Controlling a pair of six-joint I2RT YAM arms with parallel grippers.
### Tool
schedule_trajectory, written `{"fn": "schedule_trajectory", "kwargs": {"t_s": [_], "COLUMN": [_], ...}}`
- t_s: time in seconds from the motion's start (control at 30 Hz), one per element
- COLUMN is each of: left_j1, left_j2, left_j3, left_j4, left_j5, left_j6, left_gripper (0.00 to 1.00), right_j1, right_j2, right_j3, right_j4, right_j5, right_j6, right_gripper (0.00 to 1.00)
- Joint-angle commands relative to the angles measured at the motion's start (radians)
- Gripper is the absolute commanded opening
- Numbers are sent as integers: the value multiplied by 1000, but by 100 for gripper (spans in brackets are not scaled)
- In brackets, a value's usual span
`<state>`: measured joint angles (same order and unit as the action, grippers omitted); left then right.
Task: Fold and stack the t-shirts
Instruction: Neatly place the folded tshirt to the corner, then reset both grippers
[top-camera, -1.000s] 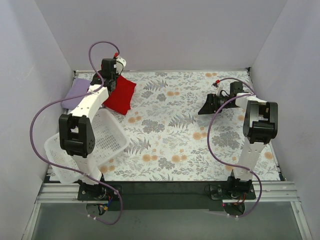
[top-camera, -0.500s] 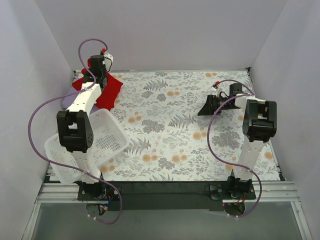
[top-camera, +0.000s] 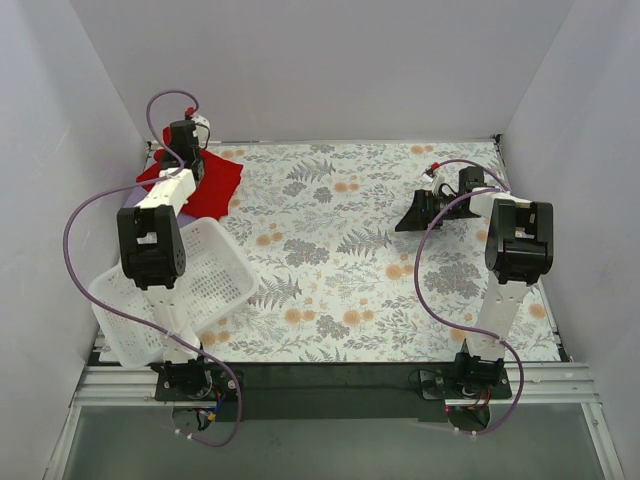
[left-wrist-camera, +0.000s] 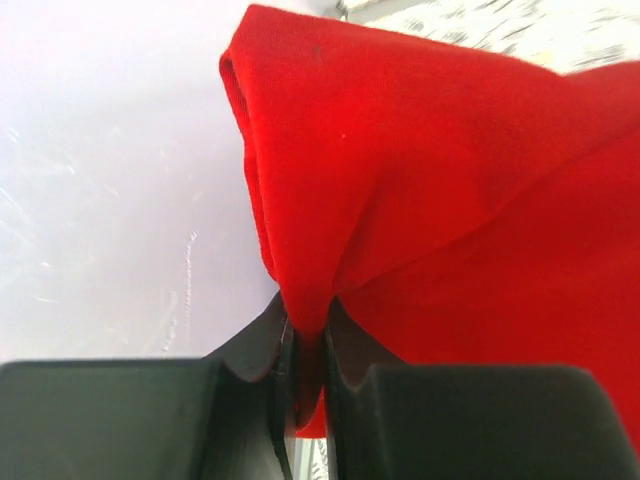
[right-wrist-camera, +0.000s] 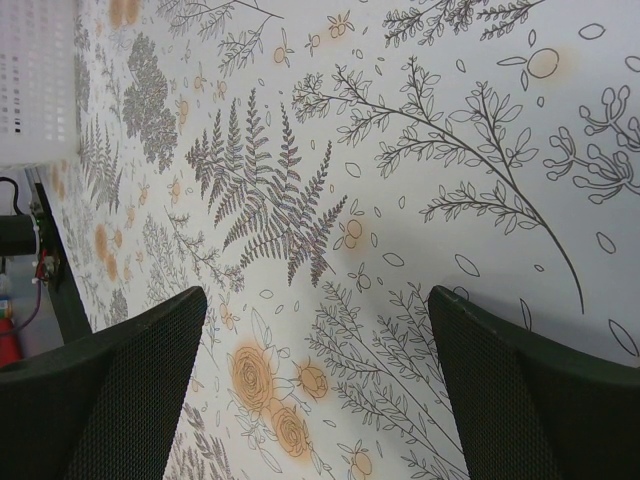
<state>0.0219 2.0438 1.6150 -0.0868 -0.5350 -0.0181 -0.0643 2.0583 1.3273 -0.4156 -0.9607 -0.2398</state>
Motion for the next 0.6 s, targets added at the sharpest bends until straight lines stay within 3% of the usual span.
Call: {"fn": "schedule_trajectory", "kwargs": {"t_s": [0.0, 0.03, 0.07, 0.13, 0.2, 0.33, 0.37, 0.4, 0.47, 0.57], "left_j1": [50, 61, 65, 61, 56, 36, 39, 39, 39, 47], "left_j2": [36, 48, 77, 93, 81, -3, -28, -75, -140, -259], "left_j3": [7, -3, -12, -7, 93, 288, 315, 327, 306, 195], "left_j4": [81, 117, 209, 313, 293, -32, -156, -200, -278, -367], "left_j5": [-20, -67, -118, -243, -260, -53, 101, 166, 319, 429], "left_j6": [-69, -77, -80, -95, -222, -511, -566, -597, -681, -822], "left_gripper": [7, 21, 55, 74, 85, 87, 87, 88, 89, 88], "right_j1": [1, 1, 3, 1, 3, 7, 9, 11, 15, 27], "right_j2": [-7, -7, -6, -9, -12, -23, -24, -27, -36, -53], "right_j3": [-8, -7, -7, -7, -7, 0, 0, -3, 0, 4], "right_j4": [-8, -11, -11, -17, -22, -32, -34, -35, -54, -93], "right_j5": [-7, -7, -6, -4, 2, 25, 34, 36, 49, 86], "right_j6": [-12, -12, -13, -19, -24, -39, -50, -58, -97, -163], "right_gripper": [98, 98, 98, 98, 98, 98, 98, 98, 98, 98]}}
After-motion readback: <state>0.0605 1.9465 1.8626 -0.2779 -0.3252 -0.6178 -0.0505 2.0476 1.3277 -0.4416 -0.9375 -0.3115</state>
